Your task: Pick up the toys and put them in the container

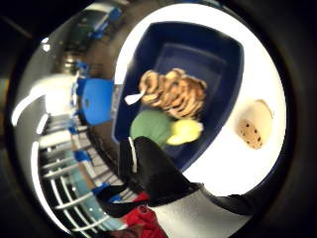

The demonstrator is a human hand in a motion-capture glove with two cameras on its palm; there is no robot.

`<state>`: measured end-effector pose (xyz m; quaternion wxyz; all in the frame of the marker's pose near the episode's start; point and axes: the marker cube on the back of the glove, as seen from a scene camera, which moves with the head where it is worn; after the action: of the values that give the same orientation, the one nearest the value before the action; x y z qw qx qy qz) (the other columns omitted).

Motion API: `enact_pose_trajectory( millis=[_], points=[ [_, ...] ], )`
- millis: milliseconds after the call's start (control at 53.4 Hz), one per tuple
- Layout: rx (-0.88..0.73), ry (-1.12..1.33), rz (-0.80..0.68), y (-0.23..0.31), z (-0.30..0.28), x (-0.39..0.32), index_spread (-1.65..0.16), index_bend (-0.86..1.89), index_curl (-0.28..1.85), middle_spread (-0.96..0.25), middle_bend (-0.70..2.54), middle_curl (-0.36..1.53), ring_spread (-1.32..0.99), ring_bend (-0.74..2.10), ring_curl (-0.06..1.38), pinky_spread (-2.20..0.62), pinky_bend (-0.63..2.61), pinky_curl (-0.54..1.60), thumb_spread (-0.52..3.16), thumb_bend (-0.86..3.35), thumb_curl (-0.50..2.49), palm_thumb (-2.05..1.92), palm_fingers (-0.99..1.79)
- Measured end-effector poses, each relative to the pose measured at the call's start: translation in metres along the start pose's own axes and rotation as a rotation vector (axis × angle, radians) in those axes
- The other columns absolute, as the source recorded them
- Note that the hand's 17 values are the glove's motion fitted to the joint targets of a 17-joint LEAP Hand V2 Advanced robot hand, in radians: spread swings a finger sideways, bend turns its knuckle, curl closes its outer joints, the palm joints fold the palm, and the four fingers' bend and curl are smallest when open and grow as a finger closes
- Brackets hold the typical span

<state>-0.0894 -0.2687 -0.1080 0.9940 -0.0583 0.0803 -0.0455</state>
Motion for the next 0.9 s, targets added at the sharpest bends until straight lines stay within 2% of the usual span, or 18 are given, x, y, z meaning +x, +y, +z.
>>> enact_pose_trajectory(
  millis=[337,899],
  points=[
    [-0.091,-0.05,0.153,0.01,0.06,0.079,-0.29,0.06,0.24,-0.03,0.09,0.31,0.03,0.16,0.38,0.14,1.1,0.38,0.97,-0.09,0.32,-0.11,-0.31],
    [-0.116,-0.097,0.183,0.008,0.121,0.09,-0.31,0.09,0.16,-0.03,0.13,0.24,0.05,0.17,0.32,0.16,1.18,0.38,0.95,-0.08,0.23,-0.1,-0.25]
  ],
)
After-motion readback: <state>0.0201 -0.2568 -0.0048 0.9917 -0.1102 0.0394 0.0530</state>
